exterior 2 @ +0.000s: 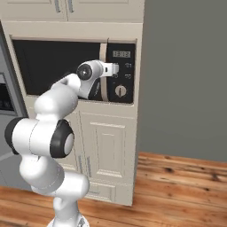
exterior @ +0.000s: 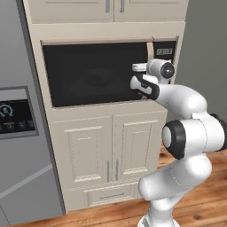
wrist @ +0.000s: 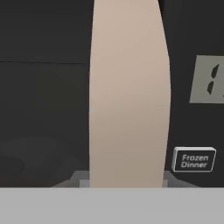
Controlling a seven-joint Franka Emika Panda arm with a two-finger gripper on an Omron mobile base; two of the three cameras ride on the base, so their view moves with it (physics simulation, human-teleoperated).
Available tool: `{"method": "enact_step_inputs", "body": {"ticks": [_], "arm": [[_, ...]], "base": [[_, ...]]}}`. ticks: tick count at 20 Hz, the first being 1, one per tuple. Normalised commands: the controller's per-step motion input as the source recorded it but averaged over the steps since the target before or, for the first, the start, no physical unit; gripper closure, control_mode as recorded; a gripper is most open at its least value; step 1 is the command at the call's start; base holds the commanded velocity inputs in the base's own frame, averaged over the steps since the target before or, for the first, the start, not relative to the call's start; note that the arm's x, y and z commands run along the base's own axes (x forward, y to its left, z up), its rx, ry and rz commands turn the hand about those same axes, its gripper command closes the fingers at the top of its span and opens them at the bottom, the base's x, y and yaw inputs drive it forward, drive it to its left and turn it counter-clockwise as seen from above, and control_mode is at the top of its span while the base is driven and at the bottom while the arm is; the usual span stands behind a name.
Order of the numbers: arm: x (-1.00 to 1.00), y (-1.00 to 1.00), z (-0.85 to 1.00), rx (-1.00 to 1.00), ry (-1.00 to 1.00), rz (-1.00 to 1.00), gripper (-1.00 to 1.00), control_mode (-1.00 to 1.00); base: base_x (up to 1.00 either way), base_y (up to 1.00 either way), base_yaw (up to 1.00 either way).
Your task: The microwave is finished heating the shrimp and eggplant. Take the bowl containing the food and place it on the dining counter.
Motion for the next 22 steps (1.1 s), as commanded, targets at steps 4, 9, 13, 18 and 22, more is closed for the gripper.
{"method": "enact_step_inputs", "body": {"ticks": [4, 9, 13, 18, 22], "arm": [[-0.15, 0.00, 0.00, 0.00, 0.00, 0.00, 1.00, -1.00], [-0.52, 0.00, 0.15, 0.02, 0.00, 0.02, 1.00, -1.00], [-0.71, 0.17, 0.33, 0.03, 0.00, 0.07, 1.00, -1.00], [-0.93, 0.56, 0.51, 0.01, 0.00, 0.03, 1.00, -1.00], [-1.00, 0.90, 0.65, 0.00, 0.00, 0.00, 1.00, -1.00]], "base": [[0.00, 0.00, 0.00], [0.00, 0.00, 0.00], [0.00, 0.00, 0.00], [0.00, 0.00, 0.00], [0.00, 0.00, 0.00]]}}
